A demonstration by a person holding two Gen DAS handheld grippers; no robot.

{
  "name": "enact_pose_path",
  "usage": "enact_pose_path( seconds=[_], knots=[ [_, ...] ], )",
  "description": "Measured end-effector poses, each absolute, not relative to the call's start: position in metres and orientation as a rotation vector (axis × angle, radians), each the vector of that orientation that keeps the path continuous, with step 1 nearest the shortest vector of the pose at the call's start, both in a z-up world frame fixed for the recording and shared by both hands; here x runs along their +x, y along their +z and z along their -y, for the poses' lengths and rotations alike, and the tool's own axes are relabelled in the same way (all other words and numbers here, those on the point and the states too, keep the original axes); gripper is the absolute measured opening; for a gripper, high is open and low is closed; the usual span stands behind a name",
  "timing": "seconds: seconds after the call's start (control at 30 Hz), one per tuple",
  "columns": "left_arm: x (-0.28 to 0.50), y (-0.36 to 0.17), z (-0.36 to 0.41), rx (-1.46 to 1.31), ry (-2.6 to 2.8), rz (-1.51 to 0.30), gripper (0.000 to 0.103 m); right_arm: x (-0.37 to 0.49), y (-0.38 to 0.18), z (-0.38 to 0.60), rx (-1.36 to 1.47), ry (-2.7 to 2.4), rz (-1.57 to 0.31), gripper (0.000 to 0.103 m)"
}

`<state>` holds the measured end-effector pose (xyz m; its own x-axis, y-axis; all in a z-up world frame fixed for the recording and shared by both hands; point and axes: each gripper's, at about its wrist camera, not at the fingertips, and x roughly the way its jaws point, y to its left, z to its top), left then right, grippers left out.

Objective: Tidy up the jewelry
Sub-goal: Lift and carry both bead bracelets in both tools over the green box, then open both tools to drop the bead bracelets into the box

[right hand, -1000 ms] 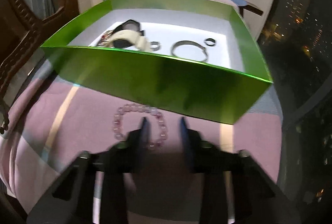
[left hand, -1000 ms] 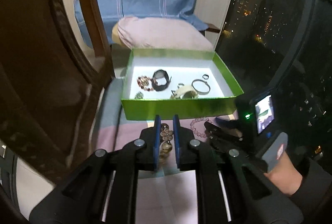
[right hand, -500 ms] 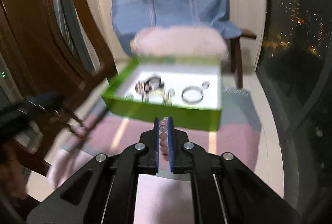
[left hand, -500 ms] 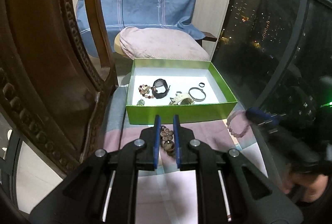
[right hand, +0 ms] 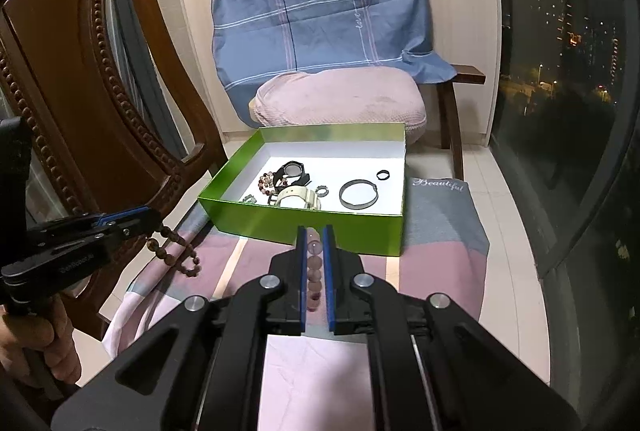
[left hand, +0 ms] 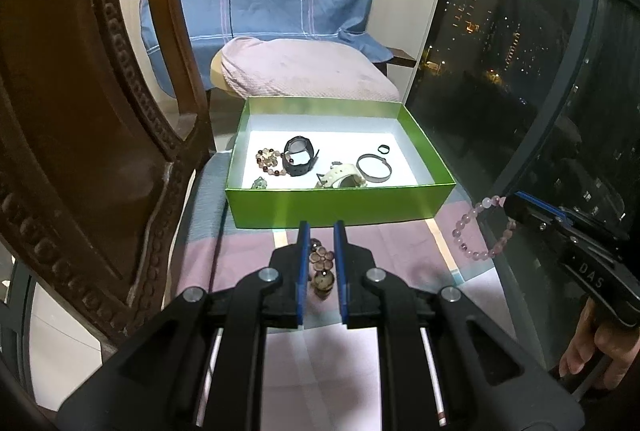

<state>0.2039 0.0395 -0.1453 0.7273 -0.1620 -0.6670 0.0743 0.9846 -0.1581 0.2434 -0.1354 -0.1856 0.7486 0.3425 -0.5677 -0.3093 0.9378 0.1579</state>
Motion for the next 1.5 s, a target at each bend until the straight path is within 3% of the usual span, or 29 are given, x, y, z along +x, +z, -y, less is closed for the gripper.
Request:
enact_pose_path(
  seconds=[0.3, 0.57, 0.77, 1.4, 1.43, 1.47, 1.5],
  knots=[
    [0.217, -0.148, -0.038, -0.138, -0.124, -0.757, 0.012, 0.258, -0.187, 0.137, 0.068, 0.360, -0.639, 0.008],
    [0.273, -0.134, -0.044, -0.155, -0.087, -0.692, 0.012, 0.315, -0.173, 0.137, 0.123, 0.329, -0.558, 0.008],
    [0.321, -0.133, -0.056, -0.192, -0.048, -0.681, 0.012, 0.362, -0.196, 0.140, 0.177, 0.275, -0.605, 0.008],
    [0.372, -0.186, -0.064, -0.210, -0.042, -0.842, 0.013, 0.397, -0.220, 0.127, 0.102, 0.224, -0.653, 0.008],
    [0.372, -0.186, -0.064, -0.206, -0.044, -0.841, 0.018, 0.396, -0.221, 0.125, 0.083, 0.218, -0.645, 0.017],
    [0.371, -0.185, -0.063, -0.202, -0.049, -0.837, 0.031, 0.395, -0.221, 0.124, 0.070, 0.218, -0.645, 0.052],
    [0.370, -0.183, -0.064, -0.201, -0.048, -0.833, 0.077, 0.394, -0.221, 0.124, 0.058, 0.209, -0.649, 0.072]
  ],
)
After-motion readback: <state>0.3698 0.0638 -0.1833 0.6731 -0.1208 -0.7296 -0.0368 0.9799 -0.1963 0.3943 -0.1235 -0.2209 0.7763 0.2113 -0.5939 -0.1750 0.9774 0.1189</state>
